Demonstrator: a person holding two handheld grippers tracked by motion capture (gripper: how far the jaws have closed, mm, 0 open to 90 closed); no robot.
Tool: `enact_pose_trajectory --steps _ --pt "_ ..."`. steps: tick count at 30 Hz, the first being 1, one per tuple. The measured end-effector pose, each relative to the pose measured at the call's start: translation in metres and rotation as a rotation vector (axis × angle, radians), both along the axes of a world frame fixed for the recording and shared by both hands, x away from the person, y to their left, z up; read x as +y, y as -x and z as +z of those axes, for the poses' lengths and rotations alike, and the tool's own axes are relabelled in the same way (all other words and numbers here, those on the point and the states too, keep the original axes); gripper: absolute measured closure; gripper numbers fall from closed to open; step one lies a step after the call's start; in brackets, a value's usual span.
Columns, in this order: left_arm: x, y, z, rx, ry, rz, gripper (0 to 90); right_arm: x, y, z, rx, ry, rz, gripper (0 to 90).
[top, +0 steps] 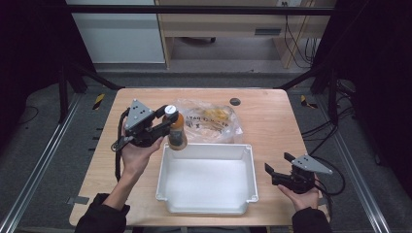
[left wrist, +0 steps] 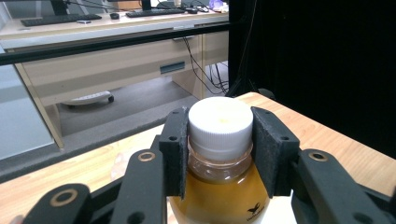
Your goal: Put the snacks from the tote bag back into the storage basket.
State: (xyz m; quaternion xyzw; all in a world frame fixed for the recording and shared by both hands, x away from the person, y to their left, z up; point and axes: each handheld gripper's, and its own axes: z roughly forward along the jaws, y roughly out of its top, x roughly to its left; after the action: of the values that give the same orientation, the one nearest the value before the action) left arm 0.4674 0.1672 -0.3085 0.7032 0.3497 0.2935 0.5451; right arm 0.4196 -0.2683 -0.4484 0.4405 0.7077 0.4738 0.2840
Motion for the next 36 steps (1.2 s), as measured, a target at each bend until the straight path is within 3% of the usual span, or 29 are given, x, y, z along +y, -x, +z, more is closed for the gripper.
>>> enact_pose_trajectory --steps 20,36 --pt "0.003 0.024 -0.03 0.04 0.002 -0.032 59.1 0.0 0.001 0.001 -0.001 -0.003 -0.004 16.7" --pt "0.005 0.04 -0.049 0.073 -0.034 -0.043 59.2 0.001 0.001 0.001 -0.003 0.0 -0.002 16.7"
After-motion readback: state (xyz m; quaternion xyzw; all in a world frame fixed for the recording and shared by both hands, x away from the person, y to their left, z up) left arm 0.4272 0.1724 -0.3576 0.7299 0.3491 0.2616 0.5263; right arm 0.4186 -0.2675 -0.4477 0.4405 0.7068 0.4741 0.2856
